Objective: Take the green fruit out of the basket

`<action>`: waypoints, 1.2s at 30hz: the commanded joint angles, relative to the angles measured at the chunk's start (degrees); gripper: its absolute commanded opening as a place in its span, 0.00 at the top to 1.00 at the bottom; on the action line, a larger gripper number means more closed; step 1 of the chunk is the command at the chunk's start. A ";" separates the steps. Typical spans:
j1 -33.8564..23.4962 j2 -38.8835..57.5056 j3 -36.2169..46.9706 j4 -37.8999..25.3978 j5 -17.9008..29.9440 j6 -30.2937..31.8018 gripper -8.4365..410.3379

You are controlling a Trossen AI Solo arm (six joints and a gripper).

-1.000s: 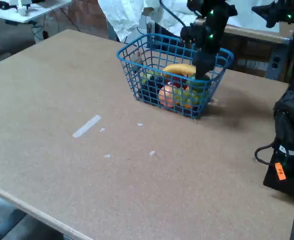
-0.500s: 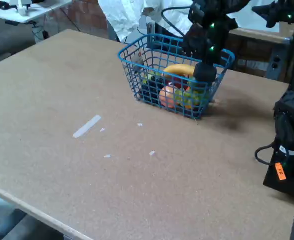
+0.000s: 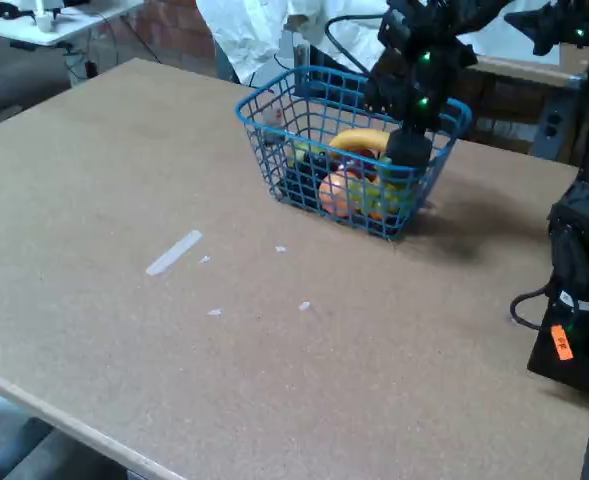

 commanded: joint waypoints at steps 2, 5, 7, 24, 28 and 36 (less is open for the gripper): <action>-0.66 0.04 -0.04 0.20 0.22 -0.11 0.02; -0.76 0.04 -0.04 0.20 0.13 0.02 0.02; -0.76 0.04 -0.04 0.24 0.11 0.00 0.02; -1.03 0.04 -0.04 1.29 -3.45 1.14 0.04; -1.03 0.04 -0.04 1.27 -3.93 1.53 0.08; -1.18 0.04 -0.04 1.25 -4.50 2.73 0.15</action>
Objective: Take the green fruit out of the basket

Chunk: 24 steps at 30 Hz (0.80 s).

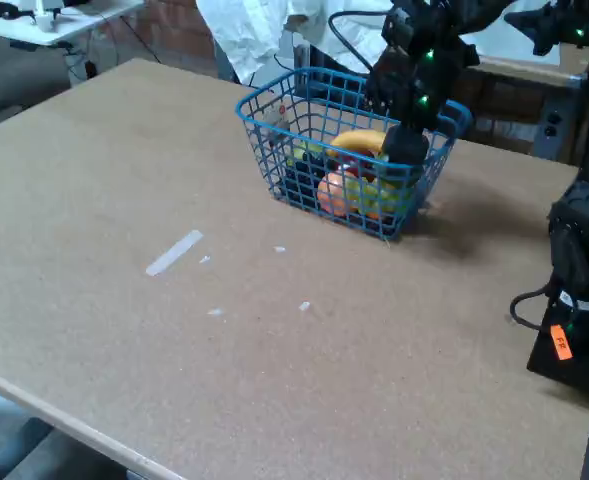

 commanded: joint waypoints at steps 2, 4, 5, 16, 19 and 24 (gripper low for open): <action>-0.04 0.04 -0.02 -0.07 -0.55 1.11 0.17; -0.09 0.04 -0.02 -0.26 -0.55 1.11 0.18; -0.11 0.04 -0.02 -0.37 -0.55 1.11 0.18; -0.13 0.04 -0.02 -1.03 -0.55 2.29 0.19; -0.13 0.04 -0.02 -1.14 -0.52 2.25 0.19; -0.13 0.04 -0.02 -1.33 -0.52 2.01 0.26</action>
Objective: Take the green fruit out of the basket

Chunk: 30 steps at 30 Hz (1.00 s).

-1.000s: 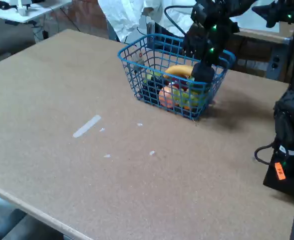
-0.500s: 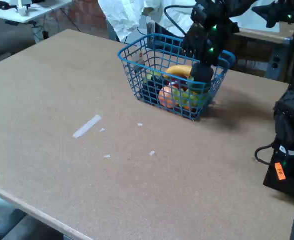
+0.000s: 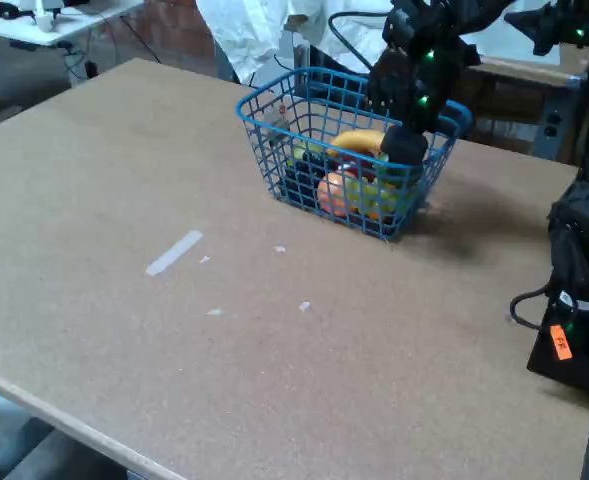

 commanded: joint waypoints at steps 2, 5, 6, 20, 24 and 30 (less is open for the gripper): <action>-0.02 0.04 -0.02 -0.11 -0.28 -0.72 0.32; -0.02 0.04 -0.02 -0.04 -0.31 -0.70 0.42; -0.02 0.04 -0.02 -0.02 -0.31 -0.50 0.45; -0.02 0.04 -0.02 -0.35 -0.28 2.21 0.71; -0.02 -0.02 -0.02 -0.24 -0.07 2.43 0.74; -0.09 -0.09 0.22 0.17 1.53 2.51 0.74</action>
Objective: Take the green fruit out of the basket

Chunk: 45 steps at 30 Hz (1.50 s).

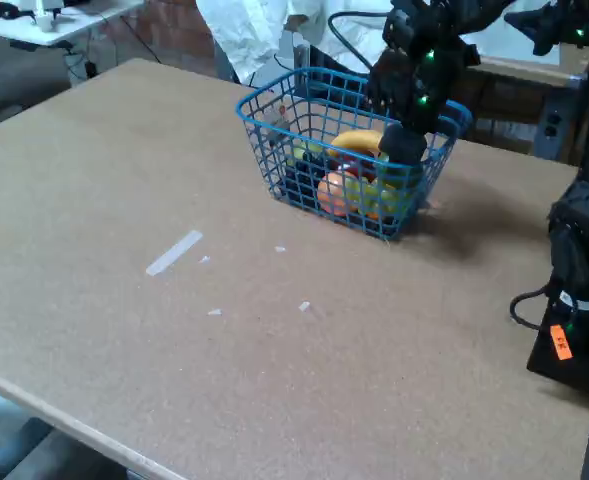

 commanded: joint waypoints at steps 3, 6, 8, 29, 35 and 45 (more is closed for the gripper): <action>-0.07 -0.24 0.22 1.38 1.79 0.72 0.74; -0.11 -0.39 0.22 2.51 1.86 1.05 0.74; -0.11 -0.44 0.22 3.32 2.40 1.14 0.74; -0.37 -0.48 6.86 5.49 4.61 4.02 0.74; -0.37 -0.39 13.40 0.48 4.61 6.40 0.74; 1.99 -0.39 25.33 -11.13 4.17 14.14 0.74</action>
